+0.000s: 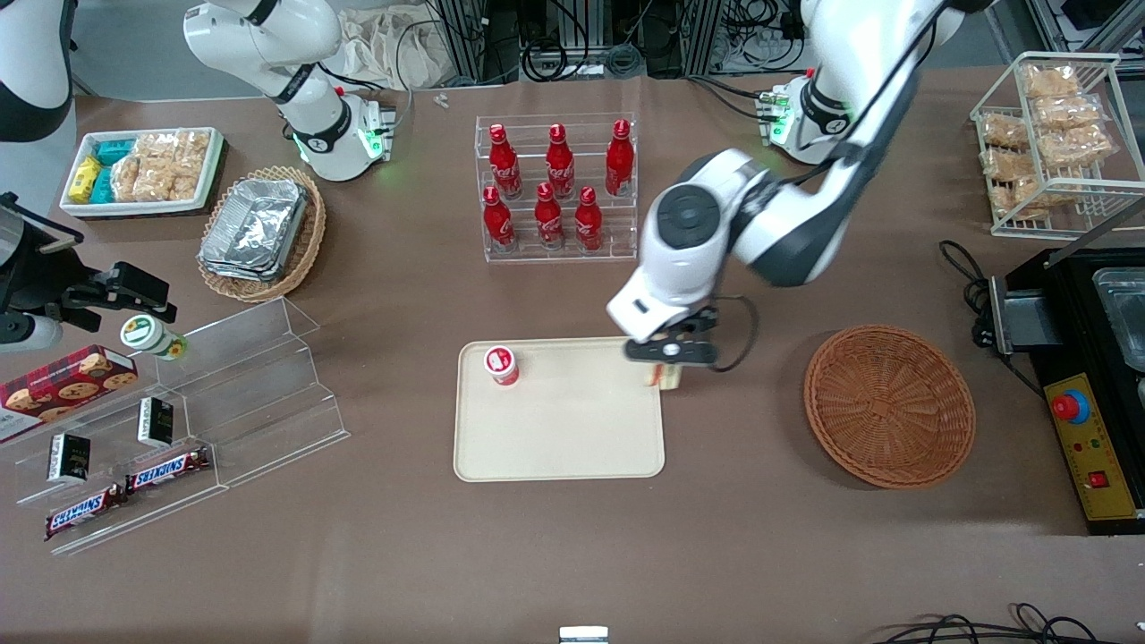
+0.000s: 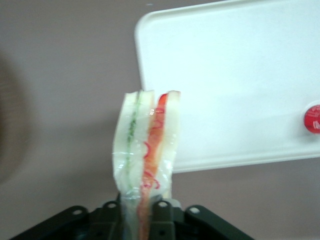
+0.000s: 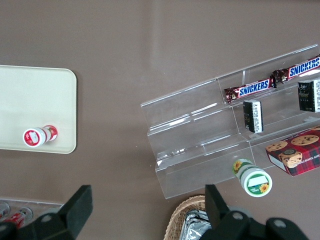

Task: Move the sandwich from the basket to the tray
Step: 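Carry the sandwich over the cream tray with the left gripper, then lower the sandwich onto the tray and open the left gripper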

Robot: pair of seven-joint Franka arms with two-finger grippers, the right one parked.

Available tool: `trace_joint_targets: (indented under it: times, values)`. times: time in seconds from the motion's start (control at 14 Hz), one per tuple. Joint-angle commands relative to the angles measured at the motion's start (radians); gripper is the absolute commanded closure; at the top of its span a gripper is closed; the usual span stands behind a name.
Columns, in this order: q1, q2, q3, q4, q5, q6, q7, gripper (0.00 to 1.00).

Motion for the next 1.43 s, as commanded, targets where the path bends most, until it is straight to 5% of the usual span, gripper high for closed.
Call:
trace_joint_targets:
  times: [0.0, 0.07, 0.29, 0.36, 0.57, 1.0, 1.14, 1.36]
  values:
    - [-0.024, 0.178, 0.007, 0.144, 0.049, 0.052, -0.016, 1.00]
    - [-0.034, 0.222, 0.014, 0.180, 0.064, 0.061, -0.045, 1.00]
    - [-0.038, 0.321, 0.014, 0.230, 0.159, 0.107, -0.117, 0.74]
    - [-0.036, 0.341, 0.015, 0.231, 0.172, 0.145, -0.131, 0.49]
    - [-0.036, 0.361, 0.024, 0.231, 0.175, 0.236, -0.132, 0.00]
    - [-0.012, 0.186, 0.034, 0.231, 0.155, 0.111, -0.160, 0.00]
    - [0.055, 0.077, 0.026, 0.228, 0.028, -0.007, -0.224, 0.00]
    - [0.111, -0.071, 0.023, 0.224, -0.085, -0.188, -0.048, 0.00]
